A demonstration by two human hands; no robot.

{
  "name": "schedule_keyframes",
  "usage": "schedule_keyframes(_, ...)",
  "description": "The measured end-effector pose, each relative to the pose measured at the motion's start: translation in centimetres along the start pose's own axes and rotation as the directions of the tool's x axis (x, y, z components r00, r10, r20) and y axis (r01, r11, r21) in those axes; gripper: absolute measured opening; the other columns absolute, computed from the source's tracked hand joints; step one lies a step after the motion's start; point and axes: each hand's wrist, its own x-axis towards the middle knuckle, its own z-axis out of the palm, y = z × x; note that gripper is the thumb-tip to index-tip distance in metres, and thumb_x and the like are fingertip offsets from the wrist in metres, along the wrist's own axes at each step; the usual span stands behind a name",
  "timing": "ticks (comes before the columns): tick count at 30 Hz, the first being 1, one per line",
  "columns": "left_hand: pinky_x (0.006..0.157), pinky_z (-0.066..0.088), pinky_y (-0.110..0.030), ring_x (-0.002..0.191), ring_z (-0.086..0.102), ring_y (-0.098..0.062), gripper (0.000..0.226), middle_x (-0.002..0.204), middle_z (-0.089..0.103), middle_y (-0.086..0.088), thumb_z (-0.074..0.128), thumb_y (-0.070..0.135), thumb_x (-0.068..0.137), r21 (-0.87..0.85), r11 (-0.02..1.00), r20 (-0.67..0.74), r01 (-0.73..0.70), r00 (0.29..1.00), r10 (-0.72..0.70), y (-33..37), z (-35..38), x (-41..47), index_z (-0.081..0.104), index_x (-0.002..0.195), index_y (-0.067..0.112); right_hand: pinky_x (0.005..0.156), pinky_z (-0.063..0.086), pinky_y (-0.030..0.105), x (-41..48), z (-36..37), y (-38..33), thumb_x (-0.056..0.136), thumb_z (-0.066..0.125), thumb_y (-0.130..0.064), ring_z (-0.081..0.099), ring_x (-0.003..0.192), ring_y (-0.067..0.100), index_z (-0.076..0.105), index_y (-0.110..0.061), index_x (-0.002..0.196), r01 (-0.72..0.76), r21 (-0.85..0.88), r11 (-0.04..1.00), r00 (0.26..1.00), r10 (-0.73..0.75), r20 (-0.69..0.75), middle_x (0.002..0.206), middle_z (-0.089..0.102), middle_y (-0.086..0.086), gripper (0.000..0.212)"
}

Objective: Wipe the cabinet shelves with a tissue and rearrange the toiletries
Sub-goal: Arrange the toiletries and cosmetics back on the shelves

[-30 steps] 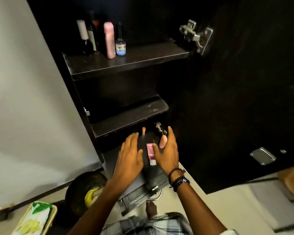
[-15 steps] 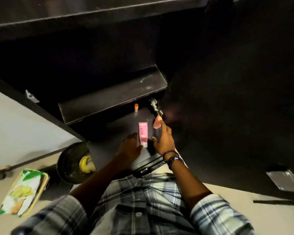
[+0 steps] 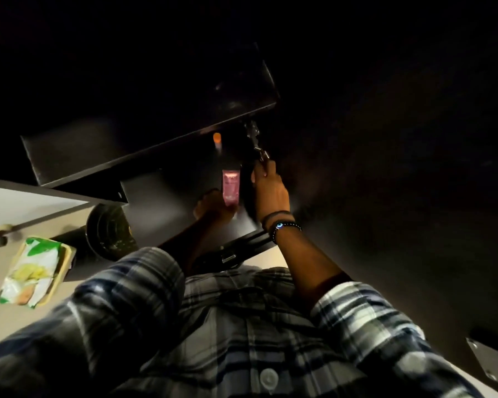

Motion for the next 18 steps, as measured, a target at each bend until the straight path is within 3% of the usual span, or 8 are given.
schedule_keyframes(4, 0.086, 0.049, -0.037, 0.113, 0.058, -0.034, 0.048, 0.120, 0.062, -0.015, 0.066, 0.043, 0.079, -0.006, 1.000, 0.024, 0.007, 1.000, -0.007, 0.1, 0.7, 0.5, 0.062, 0.116, 0.012, 0.076, 0.052, 0.039, 0.3, -0.6, 0.4, 0.090, 0.045, 0.004, 0.061, 0.097, 0.039, 0.043, -0.010, 0.134, -0.013, 0.080, 0.997, 0.999, 0.010, 0.031, 0.130, 0.044, 0.018, 0.046)
schedule_keyframes(9, 0.074, 0.048, -0.033, 0.098, 0.065, -0.034, 0.029, 0.098, 0.070, -0.017, 0.058, 0.034, 0.085, -0.105, 0.994, -0.035, -0.042, 0.999, 0.038, -0.9, -0.4, -0.5, 0.066, 0.093, 0.007, 0.083, 0.050, 0.043, -0.7, -2.0, 0.5, 0.085, 0.053, -0.001, 0.059, 0.104, 0.041, 0.047, -0.012, 0.134, 0.006, 0.271, 0.963, 0.999, 0.005, -0.041, 0.127, 0.052, 0.016, 0.050)
schedule_keyframes(13, 0.064, 0.036, -0.027, 0.088, 0.065, -0.031, 0.022, 0.090, 0.070, -0.013, 0.055, 0.032, 0.089, -0.158, 0.974, -0.198, -0.165, 0.971, 0.132, -2.4, -3.4, -4.4, 0.064, 0.088, 0.012, 0.084, 0.054, 0.044, -2.3, -2.8, 0.0, 0.081, 0.056, -0.003, 0.060, 0.103, 0.028, 0.055, -0.015, 0.124, 0.088, 0.505, 0.859, 0.980, 0.017, -0.200, 0.119, 0.057, 0.009, 0.045)
schedule_keyframes(18, 0.062, 0.035, -0.022, 0.076, 0.062, -0.009, 0.011, 0.078, 0.068, 0.007, 0.064, 0.032, 0.081, -0.338, 0.871, -0.474, -0.357, 0.864, 0.170, -5.2, -7.6, -9.5, 0.065, 0.088, 0.024, 0.084, 0.053, 0.022, -4.5, -5.2, -2.9, 0.081, 0.061, 0.004, 0.057, 0.104, 0.011, 0.056, -0.012, 0.118, 0.213, 0.710, 0.671, 0.952, 0.021, -0.306, 0.120, 0.056, 0.007, 0.041)
